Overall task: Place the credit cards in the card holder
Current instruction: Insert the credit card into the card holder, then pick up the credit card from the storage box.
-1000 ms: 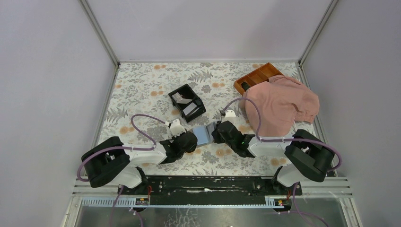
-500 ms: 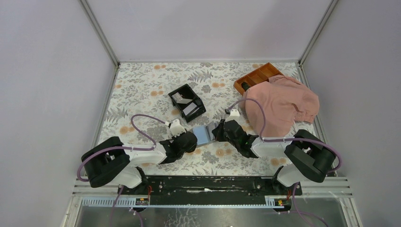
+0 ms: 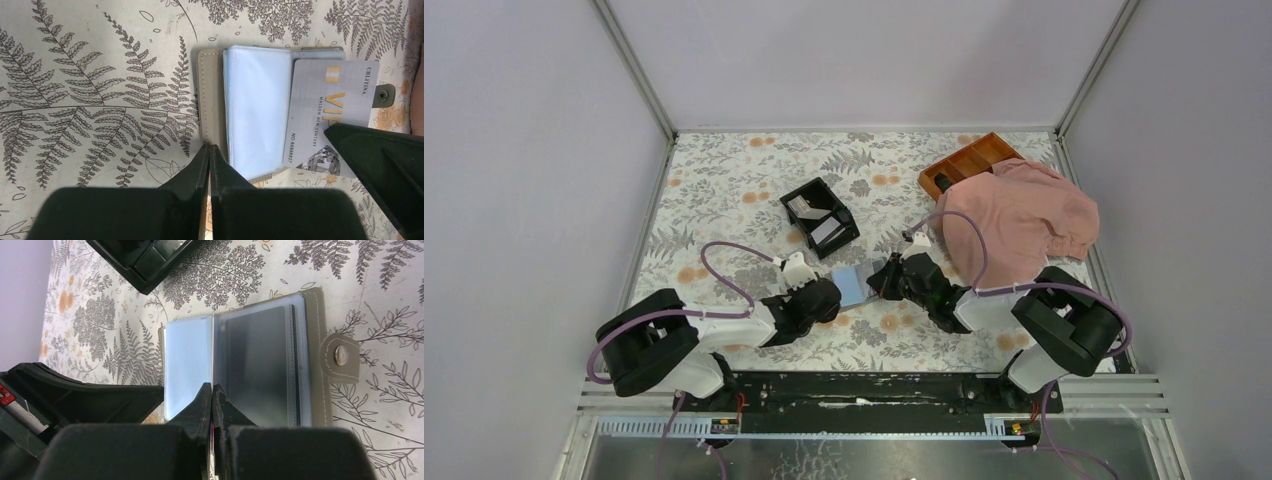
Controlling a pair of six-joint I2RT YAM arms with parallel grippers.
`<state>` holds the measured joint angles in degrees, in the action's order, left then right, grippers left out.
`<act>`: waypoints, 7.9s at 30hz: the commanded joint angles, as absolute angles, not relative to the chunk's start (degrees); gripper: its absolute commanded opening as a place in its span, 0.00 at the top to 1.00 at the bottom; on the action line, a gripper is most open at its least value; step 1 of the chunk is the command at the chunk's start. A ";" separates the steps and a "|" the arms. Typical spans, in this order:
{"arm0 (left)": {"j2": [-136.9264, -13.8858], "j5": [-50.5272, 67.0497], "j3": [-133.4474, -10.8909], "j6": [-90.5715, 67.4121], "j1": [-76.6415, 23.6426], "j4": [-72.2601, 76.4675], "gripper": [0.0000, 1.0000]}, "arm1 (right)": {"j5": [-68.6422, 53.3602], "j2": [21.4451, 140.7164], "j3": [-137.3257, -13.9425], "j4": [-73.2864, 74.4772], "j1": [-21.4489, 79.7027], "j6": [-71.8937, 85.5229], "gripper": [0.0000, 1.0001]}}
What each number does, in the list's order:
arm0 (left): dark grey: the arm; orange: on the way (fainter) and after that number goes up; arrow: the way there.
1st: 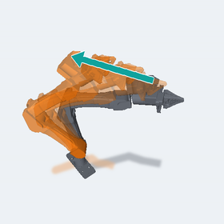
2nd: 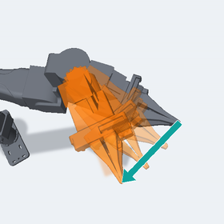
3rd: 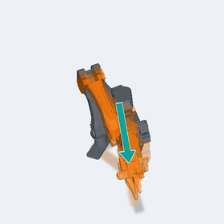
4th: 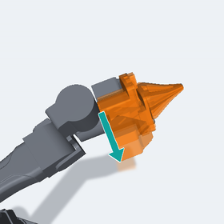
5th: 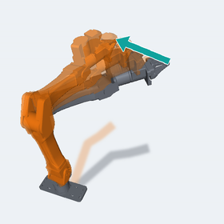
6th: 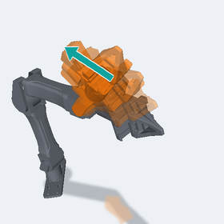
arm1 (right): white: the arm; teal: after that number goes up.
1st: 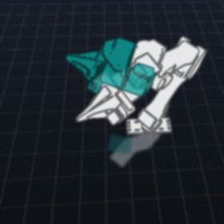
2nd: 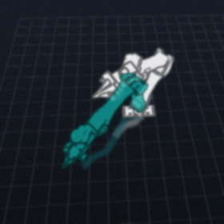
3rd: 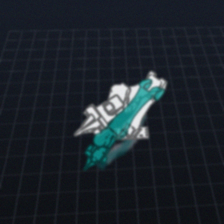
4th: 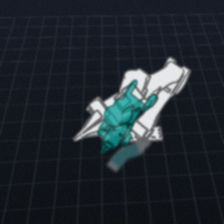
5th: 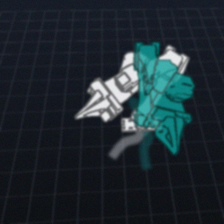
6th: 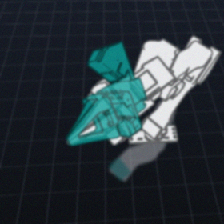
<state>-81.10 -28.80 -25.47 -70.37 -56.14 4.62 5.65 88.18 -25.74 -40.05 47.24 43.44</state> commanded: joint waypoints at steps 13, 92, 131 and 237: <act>-85.85 -25.00 -22.10 -68.73 -55.82 -3.12 0.96 | 0.12 91.52 -23.44 -48.20 44.84 47.13 1.00; -90.04 -24.05 -23.43 -66.88 -55.75 -2.88 1.00 | -9.12 101.59 -19.49 -49.20 42.89 51.08 1.00; -88.87 -22.84 -21.13 -65.48 -55.73 0.59 1.00 | 7.04 96.63 -33.77 -16.11 49.56 39.36 0.42; -72.66 -26.66 -20.04 -66.11 -55.38 -10.99 0.88 | 17.83 90.62 -51.40 -6.55 56.51 29.98 0.66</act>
